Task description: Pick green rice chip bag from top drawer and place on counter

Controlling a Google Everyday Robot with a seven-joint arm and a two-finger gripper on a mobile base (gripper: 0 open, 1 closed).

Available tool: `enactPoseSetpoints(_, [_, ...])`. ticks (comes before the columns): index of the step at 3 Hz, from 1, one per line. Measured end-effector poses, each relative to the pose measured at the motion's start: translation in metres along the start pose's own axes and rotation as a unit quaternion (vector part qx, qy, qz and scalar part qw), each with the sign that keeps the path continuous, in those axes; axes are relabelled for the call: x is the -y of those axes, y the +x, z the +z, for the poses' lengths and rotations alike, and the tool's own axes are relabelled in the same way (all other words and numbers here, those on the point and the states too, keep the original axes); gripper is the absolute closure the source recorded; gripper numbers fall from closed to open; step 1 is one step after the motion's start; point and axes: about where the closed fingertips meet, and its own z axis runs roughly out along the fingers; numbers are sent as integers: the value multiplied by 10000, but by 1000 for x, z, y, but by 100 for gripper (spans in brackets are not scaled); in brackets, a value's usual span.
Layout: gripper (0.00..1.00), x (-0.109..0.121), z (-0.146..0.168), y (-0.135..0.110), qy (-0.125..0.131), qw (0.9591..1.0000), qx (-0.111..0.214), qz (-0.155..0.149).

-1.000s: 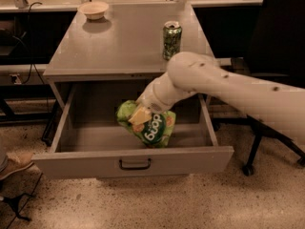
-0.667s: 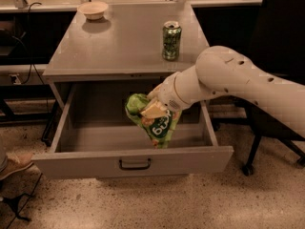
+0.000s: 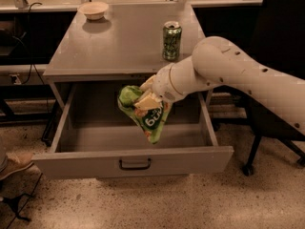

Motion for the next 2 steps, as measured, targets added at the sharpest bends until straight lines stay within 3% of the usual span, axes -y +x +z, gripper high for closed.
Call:
enactPoseSetpoints(1, [100, 14, -1, -54, -49, 9968, 332, -719])
enactPoseSetpoints(2, [100, 38, -3, -115, 254, 9861, 214, -1629])
